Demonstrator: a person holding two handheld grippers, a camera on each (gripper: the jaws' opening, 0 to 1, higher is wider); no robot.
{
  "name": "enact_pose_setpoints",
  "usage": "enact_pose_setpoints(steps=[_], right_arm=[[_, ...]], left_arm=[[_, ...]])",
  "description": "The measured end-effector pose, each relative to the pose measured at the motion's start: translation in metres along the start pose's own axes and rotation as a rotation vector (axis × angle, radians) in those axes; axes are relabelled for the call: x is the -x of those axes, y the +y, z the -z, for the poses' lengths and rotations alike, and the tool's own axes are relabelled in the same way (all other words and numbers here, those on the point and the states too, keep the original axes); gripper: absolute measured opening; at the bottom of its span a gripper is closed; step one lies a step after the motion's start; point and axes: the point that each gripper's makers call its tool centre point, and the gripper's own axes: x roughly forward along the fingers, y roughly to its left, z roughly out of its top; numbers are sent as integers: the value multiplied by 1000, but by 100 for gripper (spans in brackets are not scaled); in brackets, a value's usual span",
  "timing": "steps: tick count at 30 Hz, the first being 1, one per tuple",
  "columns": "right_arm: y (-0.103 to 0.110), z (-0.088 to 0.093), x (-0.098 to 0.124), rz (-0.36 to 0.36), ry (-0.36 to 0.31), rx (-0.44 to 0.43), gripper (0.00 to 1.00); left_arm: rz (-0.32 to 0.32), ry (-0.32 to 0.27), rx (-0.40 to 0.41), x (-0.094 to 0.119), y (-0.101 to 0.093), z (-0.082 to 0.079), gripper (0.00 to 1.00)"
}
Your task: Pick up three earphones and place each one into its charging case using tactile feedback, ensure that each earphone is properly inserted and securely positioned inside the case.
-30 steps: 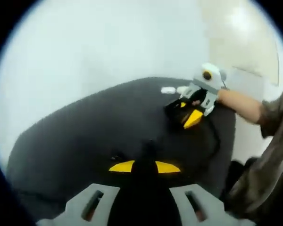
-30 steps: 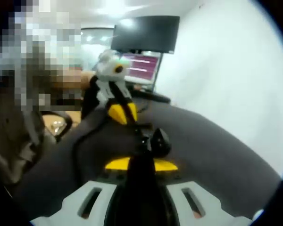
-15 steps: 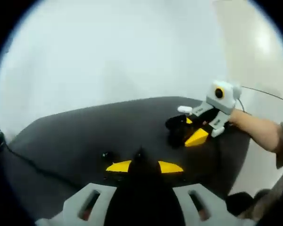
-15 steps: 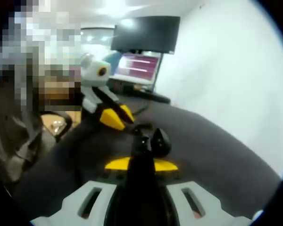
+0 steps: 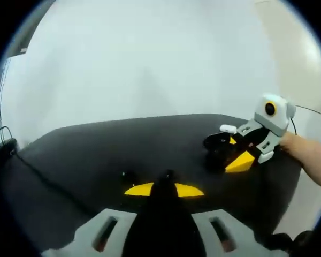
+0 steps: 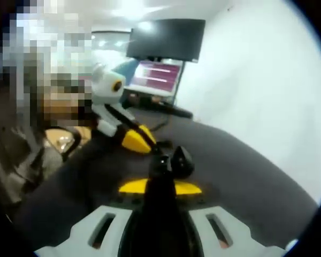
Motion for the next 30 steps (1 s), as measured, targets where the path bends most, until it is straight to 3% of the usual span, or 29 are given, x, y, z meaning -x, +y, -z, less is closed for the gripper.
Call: enact_pose_setpoints(steps=[4, 5, 7, 9, 13, 17, 21, 24, 27, 30], right_arm=[[0, 0, 0, 0, 0, -1, 18], [0, 0, 0, 1, 0, 0, 18], [0, 1, 0, 2, 0, 0, 18], [0, 1, 0, 3, -1, 2, 18], [1, 1, 1, 1, -1, 1, 18], [0, 1, 1, 4, -1, 3, 18], [0, 1, 1, 3, -2, 3, 18], [0, 1, 1, 3, -2, 3, 18], [0, 1, 1, 3, -3, 4, 18], [-1, 1, 1, 2, -2, 2, 18]], left_arm=[[11, -11, -10, -4, -11, -5, 20], [-3, -16, -23, -6, -11, -7, 20], [-93, -39, -103, -10, 4, -13, 15], [-65, 4, -42, -15, 1, -2, 11], [-60, -4, -51, -13, 1, -4, 11], [-30, -4, -20, -19, 15, -8, 9], [11, -1, -17, -16, 9, -7, 9], [16, -10, -74, -13, 8, -10, 8], [27, 4, -203, -2, 4, -11, 8], [27, 10, -215, 3, 5, -15, 8]])
